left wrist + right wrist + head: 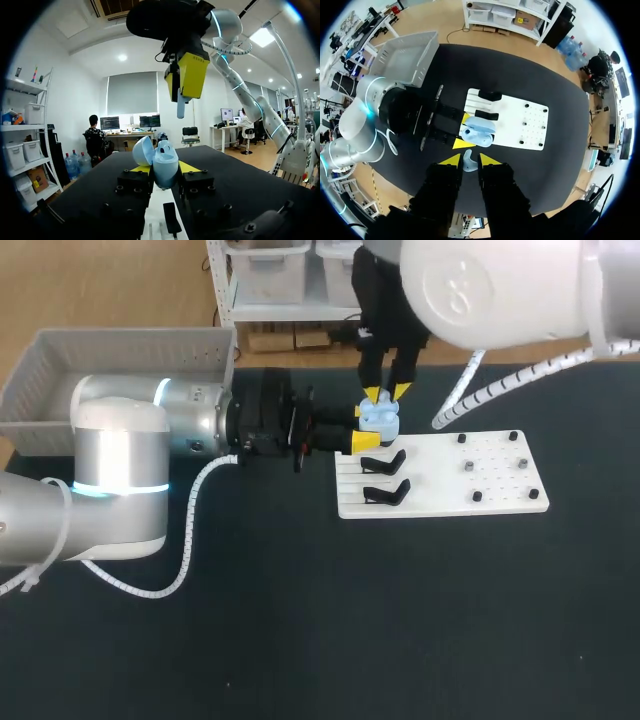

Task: Pick up each earbud case from the left stands, insert the matching earbuds, close the lid, and place the case in the box.

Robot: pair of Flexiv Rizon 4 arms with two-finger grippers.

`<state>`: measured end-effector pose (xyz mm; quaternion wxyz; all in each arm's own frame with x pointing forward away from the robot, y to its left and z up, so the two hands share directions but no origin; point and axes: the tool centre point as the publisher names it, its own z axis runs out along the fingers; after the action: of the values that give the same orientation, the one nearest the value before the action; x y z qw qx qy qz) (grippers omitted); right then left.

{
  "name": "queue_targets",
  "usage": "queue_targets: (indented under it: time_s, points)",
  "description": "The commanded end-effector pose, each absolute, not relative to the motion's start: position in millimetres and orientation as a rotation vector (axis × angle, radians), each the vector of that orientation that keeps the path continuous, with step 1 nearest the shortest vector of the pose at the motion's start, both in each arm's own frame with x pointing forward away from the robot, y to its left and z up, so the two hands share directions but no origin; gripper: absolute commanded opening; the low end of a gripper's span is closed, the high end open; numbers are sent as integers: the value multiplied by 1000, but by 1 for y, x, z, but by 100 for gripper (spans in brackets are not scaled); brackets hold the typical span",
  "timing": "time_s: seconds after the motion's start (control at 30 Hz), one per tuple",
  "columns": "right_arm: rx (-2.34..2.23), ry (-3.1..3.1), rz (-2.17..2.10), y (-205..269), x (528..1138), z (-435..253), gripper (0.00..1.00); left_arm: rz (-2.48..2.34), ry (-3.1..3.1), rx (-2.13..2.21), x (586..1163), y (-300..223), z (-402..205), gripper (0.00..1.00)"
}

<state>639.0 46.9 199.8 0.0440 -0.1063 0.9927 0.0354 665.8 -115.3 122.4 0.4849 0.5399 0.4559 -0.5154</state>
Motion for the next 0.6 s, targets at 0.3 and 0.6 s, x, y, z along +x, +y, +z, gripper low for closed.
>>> queue_targets:
  time_s: [0.3,0.6]
  points:
    - [-441,3031,102,54,643,192,0,-1251,1107,1311,665,-115,121,0]
    - [-479,3035,45,61,643,182,0,-1251,1107,1311,665,-115,121,0]
